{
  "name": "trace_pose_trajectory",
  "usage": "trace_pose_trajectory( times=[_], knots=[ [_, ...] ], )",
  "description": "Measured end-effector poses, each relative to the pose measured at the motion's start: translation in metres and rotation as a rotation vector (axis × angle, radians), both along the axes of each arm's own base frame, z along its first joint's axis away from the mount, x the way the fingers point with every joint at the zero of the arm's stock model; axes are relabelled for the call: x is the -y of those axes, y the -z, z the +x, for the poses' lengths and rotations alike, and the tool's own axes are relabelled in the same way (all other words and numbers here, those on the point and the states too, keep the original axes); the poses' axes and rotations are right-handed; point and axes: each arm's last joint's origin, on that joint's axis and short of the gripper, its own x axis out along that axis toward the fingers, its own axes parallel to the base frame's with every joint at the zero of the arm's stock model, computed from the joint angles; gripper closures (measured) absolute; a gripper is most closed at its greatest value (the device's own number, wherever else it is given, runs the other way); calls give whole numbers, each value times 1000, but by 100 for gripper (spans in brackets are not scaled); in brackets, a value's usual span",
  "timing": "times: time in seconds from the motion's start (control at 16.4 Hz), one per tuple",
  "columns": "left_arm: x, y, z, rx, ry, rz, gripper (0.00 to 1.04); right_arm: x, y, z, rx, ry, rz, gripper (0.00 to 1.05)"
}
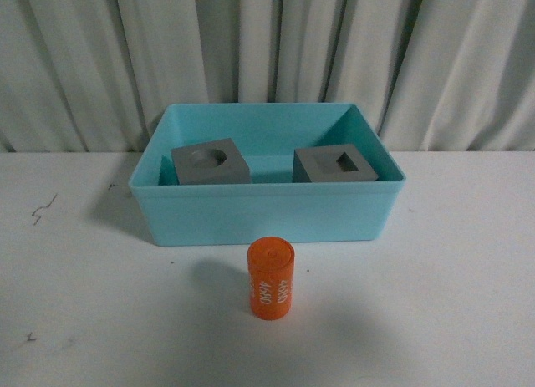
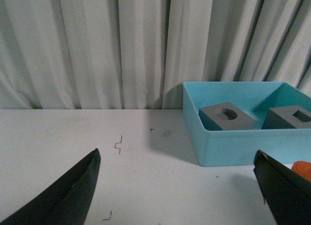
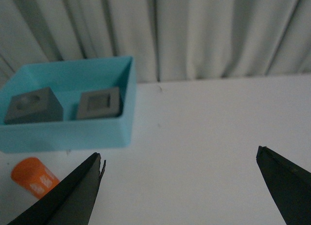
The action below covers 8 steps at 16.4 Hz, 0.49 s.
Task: Place gray and orange parts in blue box
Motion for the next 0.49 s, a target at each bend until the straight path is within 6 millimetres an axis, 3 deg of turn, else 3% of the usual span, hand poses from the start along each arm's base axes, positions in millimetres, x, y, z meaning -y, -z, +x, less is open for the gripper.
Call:
trace_pose_trajectory(
  times=[0.06,0.18,0.37,0.49],
  knots=[
    [0,0,0,0,0,0,8,-1,-3,4,6,-14,-6,6],
    [0,0,0,0,0,0,7,-10,-14,32,11,-129,-42,6],
    [0,0,0,0,0,0,7,-62,9,80,-155,-455,-134,6],
    [0,0,0,0,0,0,7,-105,9,104,-164,-589,-190,6]
  ],
)
